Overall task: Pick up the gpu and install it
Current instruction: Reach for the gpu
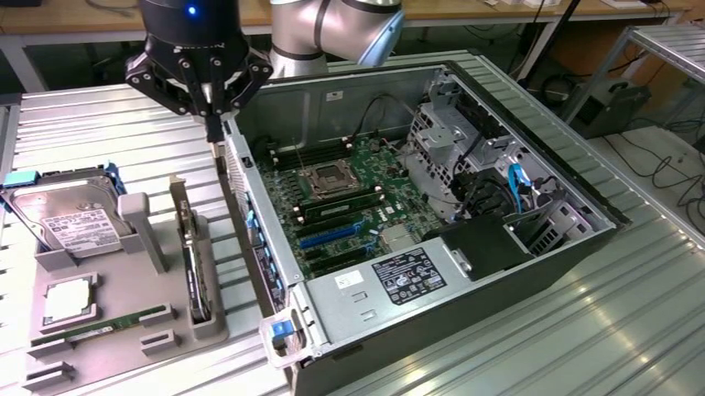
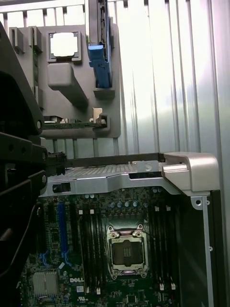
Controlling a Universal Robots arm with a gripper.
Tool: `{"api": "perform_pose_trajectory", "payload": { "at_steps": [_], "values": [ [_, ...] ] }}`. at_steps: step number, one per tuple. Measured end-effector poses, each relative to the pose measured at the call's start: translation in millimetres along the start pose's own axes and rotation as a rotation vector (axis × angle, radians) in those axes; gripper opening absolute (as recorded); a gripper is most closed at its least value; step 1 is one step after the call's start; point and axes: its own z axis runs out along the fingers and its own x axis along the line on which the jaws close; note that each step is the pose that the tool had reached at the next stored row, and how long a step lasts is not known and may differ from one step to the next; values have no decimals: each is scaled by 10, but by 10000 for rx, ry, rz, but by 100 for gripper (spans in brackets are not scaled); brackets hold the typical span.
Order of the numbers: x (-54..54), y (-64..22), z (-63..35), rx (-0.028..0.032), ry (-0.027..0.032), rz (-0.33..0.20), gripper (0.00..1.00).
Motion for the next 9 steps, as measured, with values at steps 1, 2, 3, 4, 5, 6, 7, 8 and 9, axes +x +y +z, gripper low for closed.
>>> {"api": "perform_pose_trajectory", "payload": {
  "at_steps": [1,2,3,4,5,6,7,8,9],
  "values": [
    [8,-1,-1,2,2,0,11],
    [16,-2,0,2,2,0,11],
    [22,-2,1,1,1,0,11],
    [29,-3,1,2,1,0,11],
    [34,-3,2,1,1,-1,11],
    [44,-4,2,2,1,0,11],
    [48,-4,3,1,1,0,11],
    [55,-4,3,2,1,0,11],
    [71,-6,3,2,1,0,11]
  ]
}}
